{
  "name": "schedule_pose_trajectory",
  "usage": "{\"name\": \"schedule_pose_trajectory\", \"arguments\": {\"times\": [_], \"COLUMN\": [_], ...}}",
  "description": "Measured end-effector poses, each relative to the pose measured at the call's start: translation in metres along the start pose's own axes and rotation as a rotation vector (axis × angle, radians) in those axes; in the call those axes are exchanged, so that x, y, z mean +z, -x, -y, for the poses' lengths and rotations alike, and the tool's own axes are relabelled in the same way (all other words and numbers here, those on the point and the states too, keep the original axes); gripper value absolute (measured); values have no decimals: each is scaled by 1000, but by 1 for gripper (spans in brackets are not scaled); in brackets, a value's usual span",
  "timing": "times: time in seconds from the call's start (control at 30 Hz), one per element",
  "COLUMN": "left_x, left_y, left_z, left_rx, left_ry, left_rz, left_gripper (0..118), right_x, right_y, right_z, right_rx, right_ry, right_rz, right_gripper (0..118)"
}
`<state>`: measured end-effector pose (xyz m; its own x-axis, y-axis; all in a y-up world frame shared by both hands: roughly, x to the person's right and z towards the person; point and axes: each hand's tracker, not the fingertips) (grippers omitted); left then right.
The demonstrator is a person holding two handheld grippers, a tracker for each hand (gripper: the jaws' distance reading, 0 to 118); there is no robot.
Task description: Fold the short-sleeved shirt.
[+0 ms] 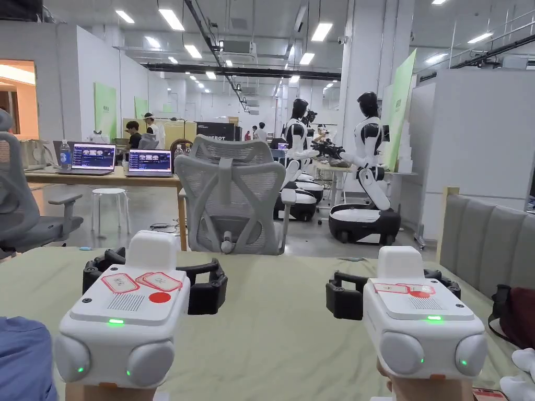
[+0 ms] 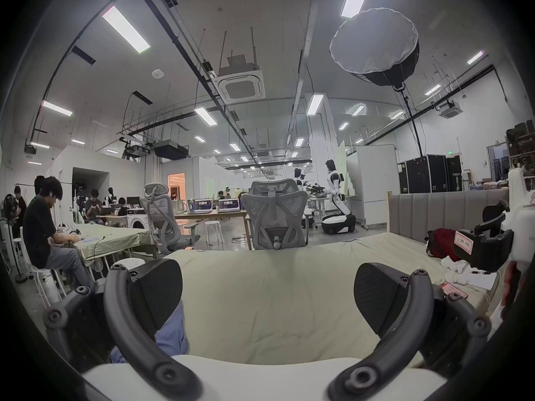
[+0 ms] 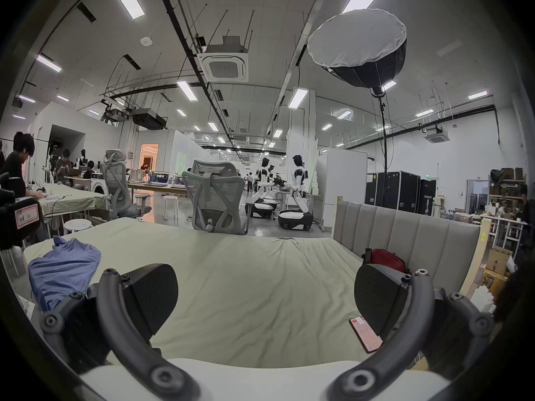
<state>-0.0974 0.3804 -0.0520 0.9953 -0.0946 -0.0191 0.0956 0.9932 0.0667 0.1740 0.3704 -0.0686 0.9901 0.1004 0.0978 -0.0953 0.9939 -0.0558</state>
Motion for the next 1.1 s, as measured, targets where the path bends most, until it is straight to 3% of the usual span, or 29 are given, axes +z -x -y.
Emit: {"name": "schedule_pose_trajectory", "arguments": {"times": [1.1], "left_x": [1], "left_y": [15], "left_z": [13], "left_rx": [14], "left_ry": [49], "left_rz": [9], "left_gripper": [118], "right_x": [3], "right_y": [-10], "right_z": [7], "right_rx": [5], "right_ry": [2], "right_rz": [-21], "right_gripper": [118]}}
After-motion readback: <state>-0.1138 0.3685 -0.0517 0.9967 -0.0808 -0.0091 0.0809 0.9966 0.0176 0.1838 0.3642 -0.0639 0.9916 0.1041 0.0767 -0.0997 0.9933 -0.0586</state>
